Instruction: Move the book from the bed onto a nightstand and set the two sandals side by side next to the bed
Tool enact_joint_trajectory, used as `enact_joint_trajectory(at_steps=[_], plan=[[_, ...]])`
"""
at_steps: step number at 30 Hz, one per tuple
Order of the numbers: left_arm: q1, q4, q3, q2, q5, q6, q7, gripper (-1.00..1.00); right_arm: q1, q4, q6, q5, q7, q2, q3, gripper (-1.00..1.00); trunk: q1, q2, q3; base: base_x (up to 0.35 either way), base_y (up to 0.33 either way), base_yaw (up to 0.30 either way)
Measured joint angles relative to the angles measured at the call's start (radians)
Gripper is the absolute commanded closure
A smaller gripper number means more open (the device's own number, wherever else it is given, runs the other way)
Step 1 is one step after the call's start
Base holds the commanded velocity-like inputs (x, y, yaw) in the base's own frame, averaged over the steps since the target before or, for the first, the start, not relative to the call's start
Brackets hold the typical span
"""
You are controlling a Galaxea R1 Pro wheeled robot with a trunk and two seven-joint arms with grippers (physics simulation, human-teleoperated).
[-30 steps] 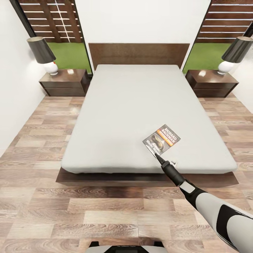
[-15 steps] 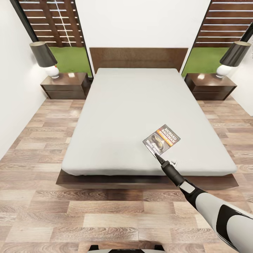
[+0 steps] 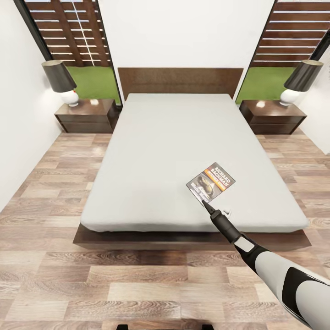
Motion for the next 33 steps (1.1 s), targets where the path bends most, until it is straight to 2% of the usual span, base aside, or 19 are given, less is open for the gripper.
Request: enact_joint_trajectory(at_steps=[21, 33], plan=[[0.000, 0.000, 0.000, -0.001, 0.000, -0.021, 0.000, -1.00, 0.000, 0.000, -0.002, 0.001, 0.000, 0.008, 0.000, 1.00, 0.000, 0.000, 0.034, 0.000, 0.000, 0.000], [0.000, 0.000, 0.000, -0.001, 0.000, -0.026, 0.000, -1.00, 0.000, 0.000, -0.040, 0.000, -0.003, 0.023, 0.000, 1.00, 0.000, 0.000, 0.053, 0.000, 0.000, 0.000]])
